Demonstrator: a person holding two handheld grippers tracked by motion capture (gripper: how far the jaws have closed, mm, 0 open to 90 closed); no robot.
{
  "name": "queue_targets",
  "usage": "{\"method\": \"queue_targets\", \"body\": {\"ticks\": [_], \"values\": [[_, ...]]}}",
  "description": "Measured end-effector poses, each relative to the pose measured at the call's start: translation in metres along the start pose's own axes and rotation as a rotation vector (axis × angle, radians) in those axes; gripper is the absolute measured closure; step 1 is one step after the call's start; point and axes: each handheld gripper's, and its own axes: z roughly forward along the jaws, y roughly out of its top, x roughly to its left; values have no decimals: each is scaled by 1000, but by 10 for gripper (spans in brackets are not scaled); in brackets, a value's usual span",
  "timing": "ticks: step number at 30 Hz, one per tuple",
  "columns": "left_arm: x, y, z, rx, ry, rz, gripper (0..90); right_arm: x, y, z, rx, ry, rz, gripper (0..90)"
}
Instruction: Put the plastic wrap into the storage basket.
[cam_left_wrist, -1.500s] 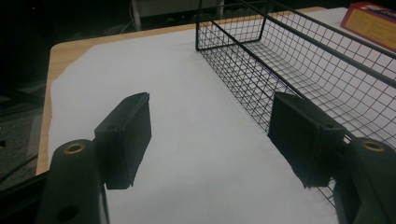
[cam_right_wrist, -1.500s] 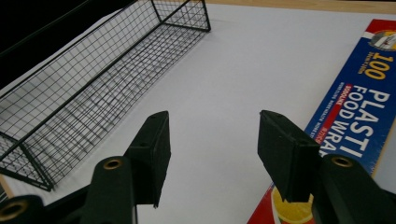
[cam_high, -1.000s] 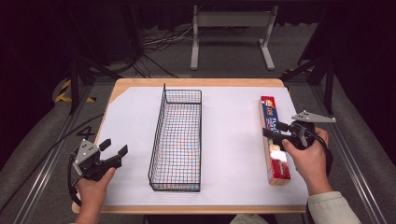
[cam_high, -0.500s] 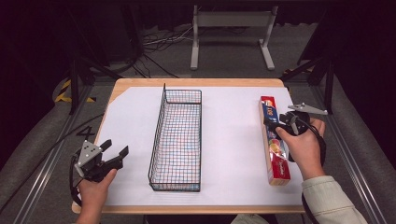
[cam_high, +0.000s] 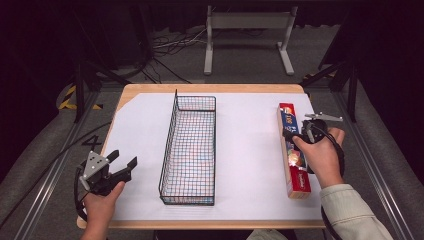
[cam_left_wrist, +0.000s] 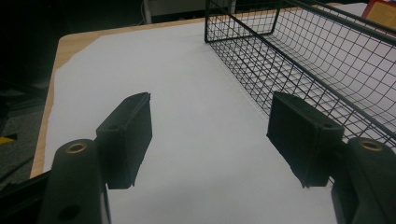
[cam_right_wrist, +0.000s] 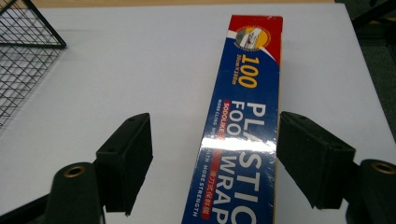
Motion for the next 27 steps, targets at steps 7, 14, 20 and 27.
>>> {"method": "queue_targets", "body": {"ticks": [7, 14, 20, 27], "values": [[0, -2, -4, 2, 1, 2, 310, -3, -4, 10, 76, -10, 30, 266], [0, -5, -8, 3, -5, 5, 307, -1, -4, 20, 132, -47, 47, 245], [3, -6, -10, 1, 2, 0, 307, -2, -1, 24, 186, -100, 39, 235], [2, -7, -9, 4, 2, 3, 308, -2, -7, 37, 242, -107, 46, 213]]}}
